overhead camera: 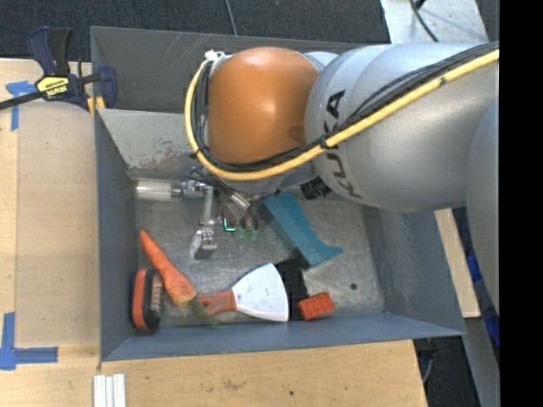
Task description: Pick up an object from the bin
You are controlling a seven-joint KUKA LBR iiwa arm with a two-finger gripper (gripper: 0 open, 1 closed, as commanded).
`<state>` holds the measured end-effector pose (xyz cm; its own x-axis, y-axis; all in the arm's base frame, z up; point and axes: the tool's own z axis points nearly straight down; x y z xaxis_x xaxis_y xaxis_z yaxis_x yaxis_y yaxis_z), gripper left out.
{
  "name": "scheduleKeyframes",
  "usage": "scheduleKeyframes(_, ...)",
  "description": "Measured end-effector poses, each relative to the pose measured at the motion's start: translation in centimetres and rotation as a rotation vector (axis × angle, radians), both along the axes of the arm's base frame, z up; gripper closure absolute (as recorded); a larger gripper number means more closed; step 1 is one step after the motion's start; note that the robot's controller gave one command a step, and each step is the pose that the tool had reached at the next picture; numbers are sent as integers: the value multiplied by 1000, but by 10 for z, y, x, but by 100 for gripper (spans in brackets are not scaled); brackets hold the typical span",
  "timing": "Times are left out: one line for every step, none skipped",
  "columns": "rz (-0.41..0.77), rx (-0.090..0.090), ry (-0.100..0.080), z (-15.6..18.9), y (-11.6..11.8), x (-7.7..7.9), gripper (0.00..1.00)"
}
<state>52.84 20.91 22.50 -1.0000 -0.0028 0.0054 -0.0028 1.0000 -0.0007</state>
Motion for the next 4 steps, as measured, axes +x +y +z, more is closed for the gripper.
scheduleKeyframes(-3, 2, -7, 4, -1, 2, 0)
scheduleKeyframes(56, 3, -14, -34, 6, -10, 0)
scheduleKeyframes(-7, -1, 1, -46, -4, -30, 0)
scheduleKeyframes(8, 4, -15, -82, -2, -33, 0)
